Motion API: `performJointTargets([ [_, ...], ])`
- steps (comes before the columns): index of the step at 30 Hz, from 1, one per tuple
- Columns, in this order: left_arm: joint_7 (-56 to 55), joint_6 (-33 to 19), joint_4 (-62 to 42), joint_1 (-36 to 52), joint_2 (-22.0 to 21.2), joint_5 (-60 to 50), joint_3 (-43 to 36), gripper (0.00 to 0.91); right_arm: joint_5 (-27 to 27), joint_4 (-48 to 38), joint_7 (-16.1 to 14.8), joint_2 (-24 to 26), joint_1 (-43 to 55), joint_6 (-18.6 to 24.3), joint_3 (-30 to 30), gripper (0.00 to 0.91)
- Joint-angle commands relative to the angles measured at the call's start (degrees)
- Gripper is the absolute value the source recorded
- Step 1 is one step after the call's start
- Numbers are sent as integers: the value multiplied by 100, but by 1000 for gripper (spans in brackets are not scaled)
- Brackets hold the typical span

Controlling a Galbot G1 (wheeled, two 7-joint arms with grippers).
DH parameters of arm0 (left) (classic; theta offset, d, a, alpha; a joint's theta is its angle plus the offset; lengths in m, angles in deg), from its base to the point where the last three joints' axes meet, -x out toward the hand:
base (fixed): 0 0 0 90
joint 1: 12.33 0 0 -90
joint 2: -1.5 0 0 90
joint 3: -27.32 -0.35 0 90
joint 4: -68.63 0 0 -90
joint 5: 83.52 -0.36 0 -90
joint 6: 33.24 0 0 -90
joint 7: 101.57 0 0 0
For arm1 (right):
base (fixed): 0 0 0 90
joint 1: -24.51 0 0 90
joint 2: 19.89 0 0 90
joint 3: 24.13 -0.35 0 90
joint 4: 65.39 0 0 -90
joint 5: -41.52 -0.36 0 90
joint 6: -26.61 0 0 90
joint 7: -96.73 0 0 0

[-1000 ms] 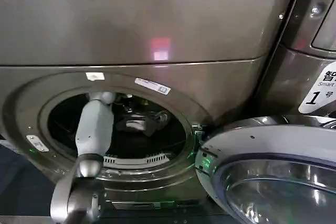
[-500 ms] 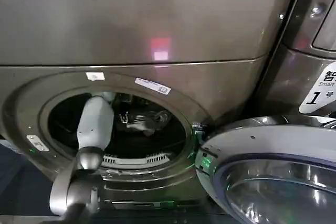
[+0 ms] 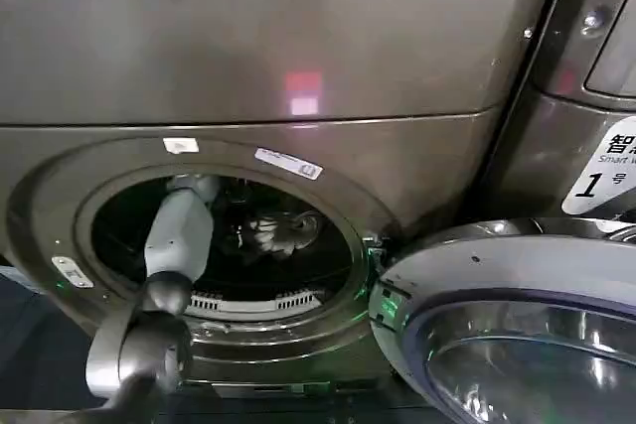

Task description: Grasp the clothes from the dryer.

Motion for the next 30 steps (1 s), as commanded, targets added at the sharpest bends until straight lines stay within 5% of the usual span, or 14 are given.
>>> performJointTargets([
  [1,-24,43,-12,-100,5,241,-10,0,0,-15,0,10,8,0,31,907],
  [19,-556,228,1218,-356,-54,58,-87,0,89,50,-29,0,76,-11,147,907],
  [30,-3574,1106,2200,-988,-129,2090,-131,0,85,210,8,12,110,-154,134,907],
])
